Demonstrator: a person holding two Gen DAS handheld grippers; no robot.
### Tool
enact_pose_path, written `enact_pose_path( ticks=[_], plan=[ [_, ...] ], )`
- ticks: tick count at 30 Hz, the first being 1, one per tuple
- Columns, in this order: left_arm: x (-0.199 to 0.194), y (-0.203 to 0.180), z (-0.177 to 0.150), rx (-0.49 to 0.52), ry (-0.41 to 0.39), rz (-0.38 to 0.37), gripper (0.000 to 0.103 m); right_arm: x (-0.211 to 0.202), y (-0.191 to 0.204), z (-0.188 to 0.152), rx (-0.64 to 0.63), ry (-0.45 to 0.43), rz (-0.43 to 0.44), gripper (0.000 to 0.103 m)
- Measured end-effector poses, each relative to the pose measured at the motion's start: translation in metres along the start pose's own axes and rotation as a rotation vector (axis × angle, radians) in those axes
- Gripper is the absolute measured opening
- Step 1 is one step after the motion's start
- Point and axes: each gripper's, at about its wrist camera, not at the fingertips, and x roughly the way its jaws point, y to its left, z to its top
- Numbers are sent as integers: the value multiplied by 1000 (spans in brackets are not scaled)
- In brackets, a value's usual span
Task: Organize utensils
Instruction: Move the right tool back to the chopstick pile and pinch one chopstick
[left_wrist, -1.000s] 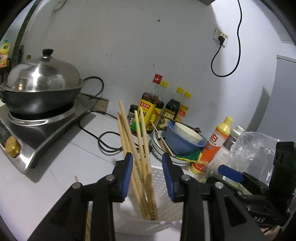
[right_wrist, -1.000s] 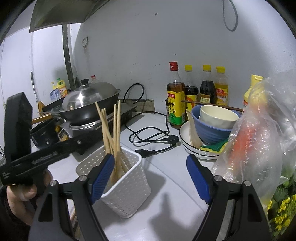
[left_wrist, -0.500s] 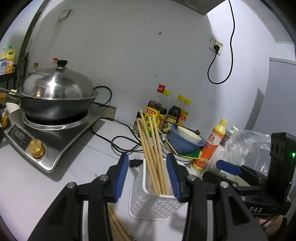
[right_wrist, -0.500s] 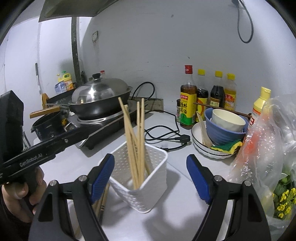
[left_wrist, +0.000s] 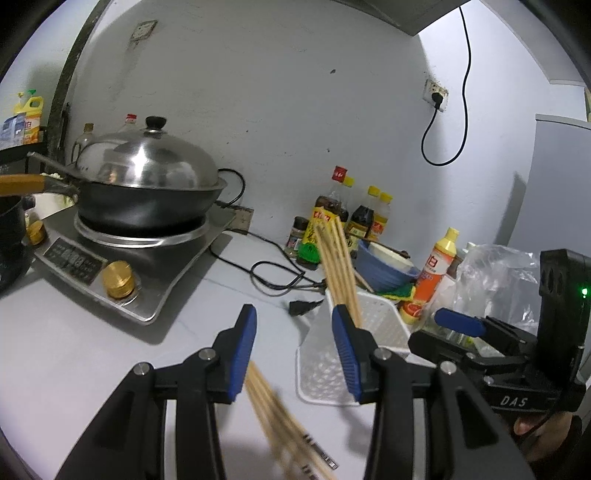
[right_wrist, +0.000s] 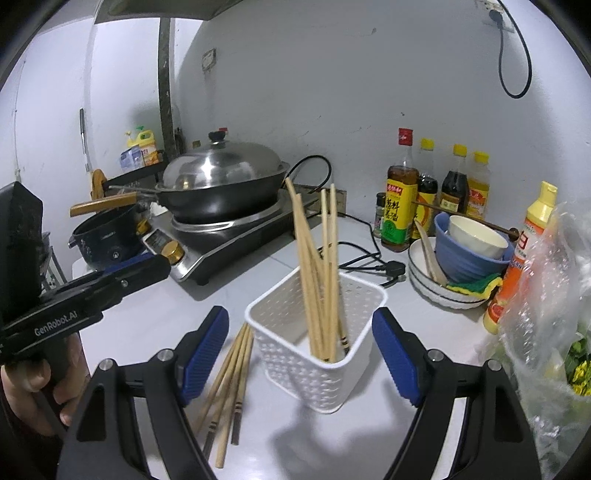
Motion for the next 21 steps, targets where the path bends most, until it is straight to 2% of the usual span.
enact_pose_path(
  ticks=[7,14,16,18,21],
  plan=[
    [-6,25,-19,-13,26,32,42,16,25,-17,-32,44,-20,79],
    [0,57,-41,-52,83,68,42,41,49,-36,-65,109,14,78],
    [1,65,-46,-66,94,77,42,52,57,-42,-89,148,25,66],
    [4,73,-50,-81,107,86,42,61,63,-46,-112,181,26,48],
    [7,83,-53,-97,116,93,42,80,70,-54,-132,242,25,32]
  ],
)
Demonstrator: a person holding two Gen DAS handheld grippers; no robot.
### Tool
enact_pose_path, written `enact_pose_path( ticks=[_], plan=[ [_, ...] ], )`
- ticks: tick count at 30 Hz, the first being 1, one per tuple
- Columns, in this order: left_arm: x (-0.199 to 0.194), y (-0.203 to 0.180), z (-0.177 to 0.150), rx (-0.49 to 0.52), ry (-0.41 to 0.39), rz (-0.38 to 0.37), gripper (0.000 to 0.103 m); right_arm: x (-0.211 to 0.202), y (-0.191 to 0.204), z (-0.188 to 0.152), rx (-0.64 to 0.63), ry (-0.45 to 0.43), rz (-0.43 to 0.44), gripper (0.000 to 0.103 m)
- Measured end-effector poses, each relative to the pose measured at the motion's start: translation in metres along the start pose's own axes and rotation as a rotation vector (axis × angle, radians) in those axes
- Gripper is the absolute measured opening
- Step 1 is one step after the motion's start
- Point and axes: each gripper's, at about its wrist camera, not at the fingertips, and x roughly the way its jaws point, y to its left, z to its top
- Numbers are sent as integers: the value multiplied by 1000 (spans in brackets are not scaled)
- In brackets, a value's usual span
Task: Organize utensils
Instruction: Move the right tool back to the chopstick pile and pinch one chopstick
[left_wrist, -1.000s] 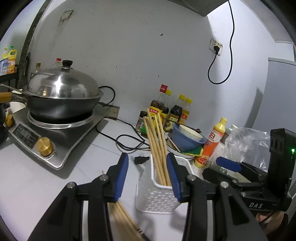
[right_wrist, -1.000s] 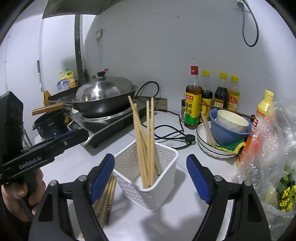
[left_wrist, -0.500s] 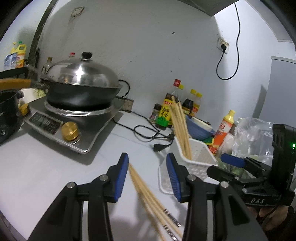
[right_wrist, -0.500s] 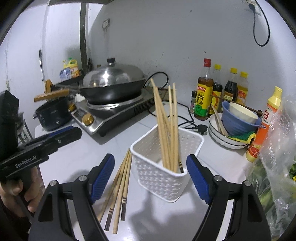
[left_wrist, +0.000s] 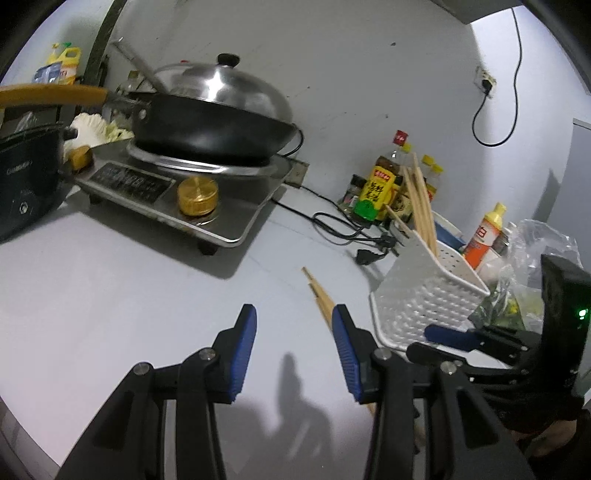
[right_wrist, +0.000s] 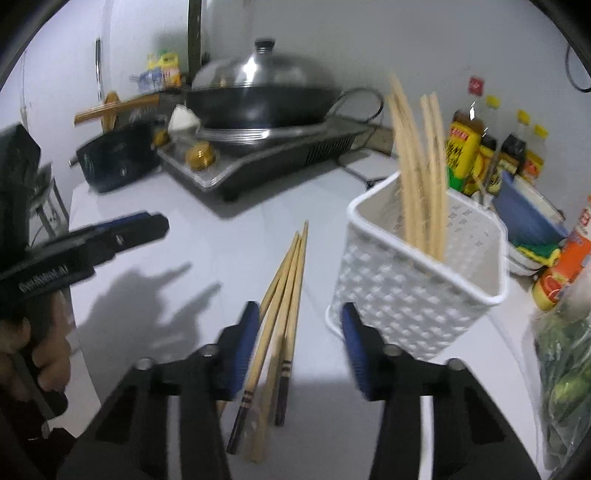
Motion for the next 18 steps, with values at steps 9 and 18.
enact_pose_path(
  ticks=[9,18],
  plan=[
    [5,26,-2,-42,19,16,42,48,4,2,11,105,-3,13],
    [9,34,-4,-58,39,10,42,64,8,2,13,135,-30,11]
  ],
)
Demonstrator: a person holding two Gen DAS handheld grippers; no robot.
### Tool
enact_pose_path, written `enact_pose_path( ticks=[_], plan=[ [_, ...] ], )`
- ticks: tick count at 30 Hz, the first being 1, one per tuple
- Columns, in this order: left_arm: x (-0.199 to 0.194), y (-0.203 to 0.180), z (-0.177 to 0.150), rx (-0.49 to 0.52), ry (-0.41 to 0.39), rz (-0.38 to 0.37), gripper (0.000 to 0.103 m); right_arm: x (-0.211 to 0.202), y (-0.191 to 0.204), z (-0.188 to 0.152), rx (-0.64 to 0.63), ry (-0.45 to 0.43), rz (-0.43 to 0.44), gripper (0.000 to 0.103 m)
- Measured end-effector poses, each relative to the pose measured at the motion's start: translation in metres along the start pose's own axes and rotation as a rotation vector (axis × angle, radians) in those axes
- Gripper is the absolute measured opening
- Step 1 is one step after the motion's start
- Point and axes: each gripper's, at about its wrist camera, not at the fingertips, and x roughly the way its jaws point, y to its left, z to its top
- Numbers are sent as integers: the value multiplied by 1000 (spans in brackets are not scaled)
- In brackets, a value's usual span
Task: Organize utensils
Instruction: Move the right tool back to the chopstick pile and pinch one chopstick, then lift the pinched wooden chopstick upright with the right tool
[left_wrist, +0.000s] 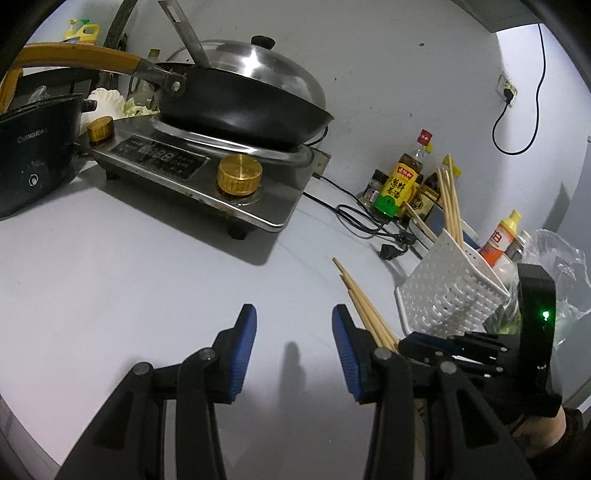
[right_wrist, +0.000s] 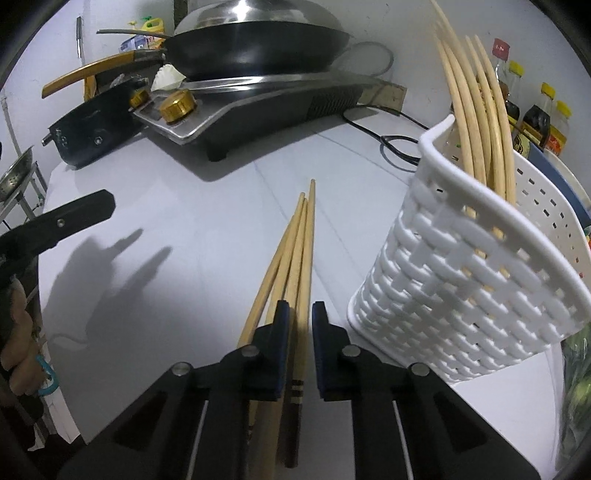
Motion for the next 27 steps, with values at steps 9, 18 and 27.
enact_pose_path(
  ticks=[9,18,27],
  plan=[
    [1,-8,-1,15,8,1,42,2,-7,0,29,12,-7,11],
    [1,-21,-4,40,24,5,42,2,-15,-10,53,19,25,6],
    [17,-51,-14,115,100,9,45,-18,-26,-24,56,-15,48,6]
  ],
)
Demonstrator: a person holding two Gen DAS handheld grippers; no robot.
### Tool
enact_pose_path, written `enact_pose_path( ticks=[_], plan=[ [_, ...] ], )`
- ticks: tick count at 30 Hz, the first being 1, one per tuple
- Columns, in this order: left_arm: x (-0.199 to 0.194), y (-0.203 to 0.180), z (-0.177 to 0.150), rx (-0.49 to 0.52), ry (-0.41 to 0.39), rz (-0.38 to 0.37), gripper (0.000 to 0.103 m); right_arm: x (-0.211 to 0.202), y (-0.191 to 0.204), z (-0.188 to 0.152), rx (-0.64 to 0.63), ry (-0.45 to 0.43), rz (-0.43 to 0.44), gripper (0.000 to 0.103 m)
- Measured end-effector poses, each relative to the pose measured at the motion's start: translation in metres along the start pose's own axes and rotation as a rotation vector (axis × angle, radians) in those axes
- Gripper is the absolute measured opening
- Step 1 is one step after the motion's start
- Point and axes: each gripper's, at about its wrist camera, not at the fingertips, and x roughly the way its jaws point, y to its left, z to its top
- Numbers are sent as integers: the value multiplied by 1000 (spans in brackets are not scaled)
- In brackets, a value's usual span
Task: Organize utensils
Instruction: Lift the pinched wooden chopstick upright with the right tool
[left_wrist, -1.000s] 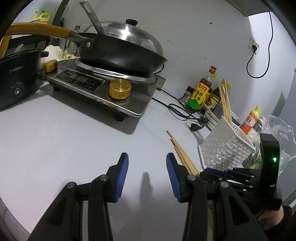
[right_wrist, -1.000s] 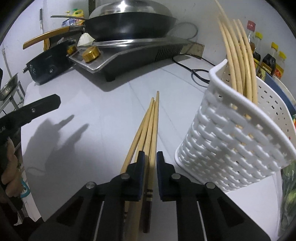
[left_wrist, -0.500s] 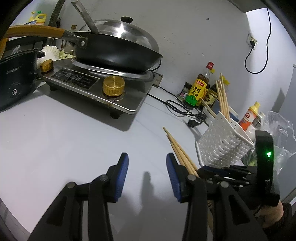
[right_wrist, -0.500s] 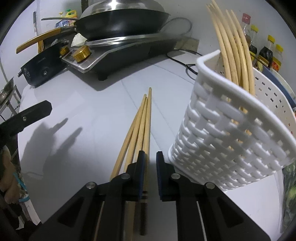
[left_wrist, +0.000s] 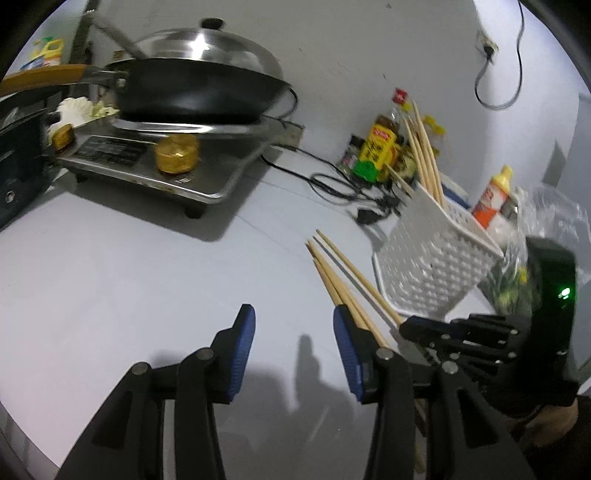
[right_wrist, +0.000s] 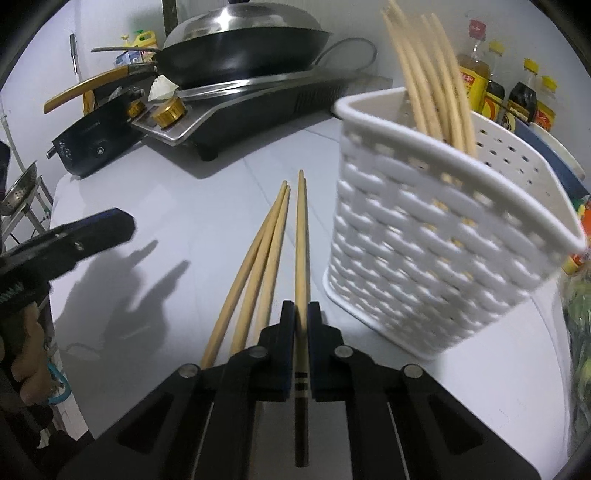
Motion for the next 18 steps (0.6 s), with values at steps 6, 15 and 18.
enact_pose_path(
  ticks=[6,15,18],
  plan=[
    [17,-31,-7,81,66,3,49,-14,-10,-19,-2,-8,22,6],
    [44,-69,-23,265,162,99,49,-27,-28,-42,-5,-20,71,6],
    [48,-72,-27,299,181,131,50,-31,-29,-48,-19,-28,83,6]
  ],
)
